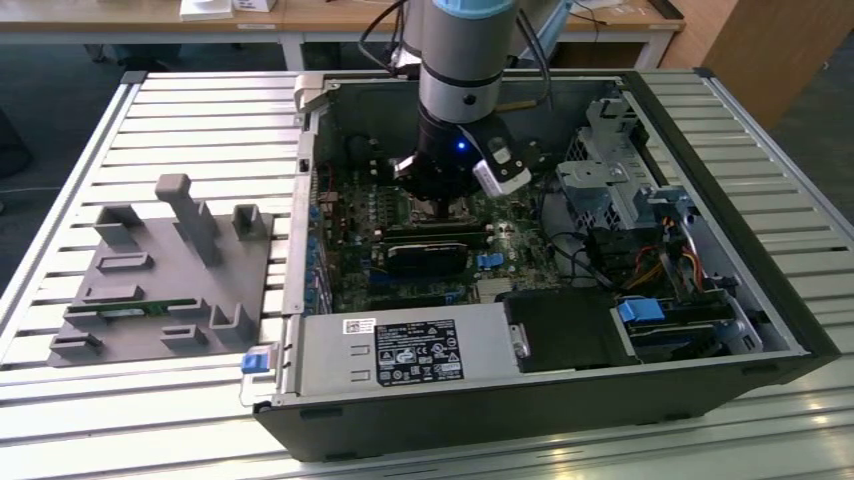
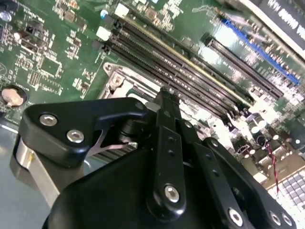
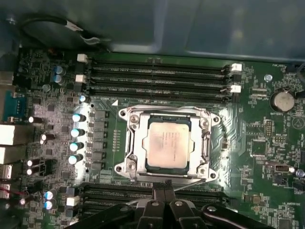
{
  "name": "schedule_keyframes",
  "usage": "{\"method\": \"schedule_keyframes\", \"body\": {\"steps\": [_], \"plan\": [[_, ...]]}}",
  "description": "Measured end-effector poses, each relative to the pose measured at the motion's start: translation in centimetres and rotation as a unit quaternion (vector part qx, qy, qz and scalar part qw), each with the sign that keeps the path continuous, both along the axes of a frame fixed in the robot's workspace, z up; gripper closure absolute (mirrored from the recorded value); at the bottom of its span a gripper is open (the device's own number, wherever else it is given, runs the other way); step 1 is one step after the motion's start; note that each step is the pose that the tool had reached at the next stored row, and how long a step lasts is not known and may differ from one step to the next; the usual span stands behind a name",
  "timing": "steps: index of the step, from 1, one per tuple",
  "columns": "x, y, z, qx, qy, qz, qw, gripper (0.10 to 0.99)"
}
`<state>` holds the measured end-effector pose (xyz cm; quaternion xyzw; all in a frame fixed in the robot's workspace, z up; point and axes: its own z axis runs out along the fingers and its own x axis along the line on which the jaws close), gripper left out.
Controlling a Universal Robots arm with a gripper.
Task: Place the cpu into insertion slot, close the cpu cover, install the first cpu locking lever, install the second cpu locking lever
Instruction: 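Install the second cpu locking lever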
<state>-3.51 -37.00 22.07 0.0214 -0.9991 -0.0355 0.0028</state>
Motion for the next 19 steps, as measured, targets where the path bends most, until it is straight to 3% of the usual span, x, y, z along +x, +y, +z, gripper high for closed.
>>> {"method": "schedule_keyframes", "body": {"steps": [4,9,19], "plan": [[-0.15,-0.61,-0.04,0.0110,-0.0001,0.000,0.9999,0.980],[-0.76,-0.82,-0.04,0.0226,-0.0001,0.000,0.9997,0.980],[-1.65,-0.91,-0.43,0.0250,0.0000,0.000,0.9997,0.980]]}}
